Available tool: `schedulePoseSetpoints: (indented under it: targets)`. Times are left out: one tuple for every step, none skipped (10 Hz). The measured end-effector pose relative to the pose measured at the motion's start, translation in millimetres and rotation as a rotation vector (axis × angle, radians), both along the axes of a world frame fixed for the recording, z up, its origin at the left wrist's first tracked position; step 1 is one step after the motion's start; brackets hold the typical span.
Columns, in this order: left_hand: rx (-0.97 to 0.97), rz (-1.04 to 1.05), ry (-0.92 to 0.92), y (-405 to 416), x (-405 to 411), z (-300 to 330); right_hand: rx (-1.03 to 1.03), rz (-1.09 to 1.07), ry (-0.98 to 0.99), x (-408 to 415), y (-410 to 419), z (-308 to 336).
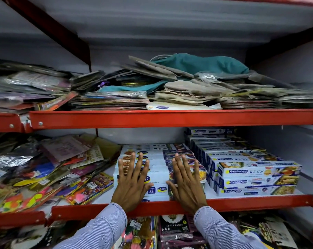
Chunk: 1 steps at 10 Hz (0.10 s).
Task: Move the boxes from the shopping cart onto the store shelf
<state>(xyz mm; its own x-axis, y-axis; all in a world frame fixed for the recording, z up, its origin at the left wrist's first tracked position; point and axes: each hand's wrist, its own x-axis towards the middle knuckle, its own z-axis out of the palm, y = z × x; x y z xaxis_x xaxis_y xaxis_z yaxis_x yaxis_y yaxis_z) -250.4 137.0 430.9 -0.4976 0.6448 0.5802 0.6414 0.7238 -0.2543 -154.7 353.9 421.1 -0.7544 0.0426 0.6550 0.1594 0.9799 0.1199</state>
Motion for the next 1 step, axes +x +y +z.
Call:
schedulePoseSetpoints:
  targets:
    - [0.099,-0.052,0.058,-0.9,15.3,8.5,-0.032,0.016,0.119,5.4,-11.3,16.5]
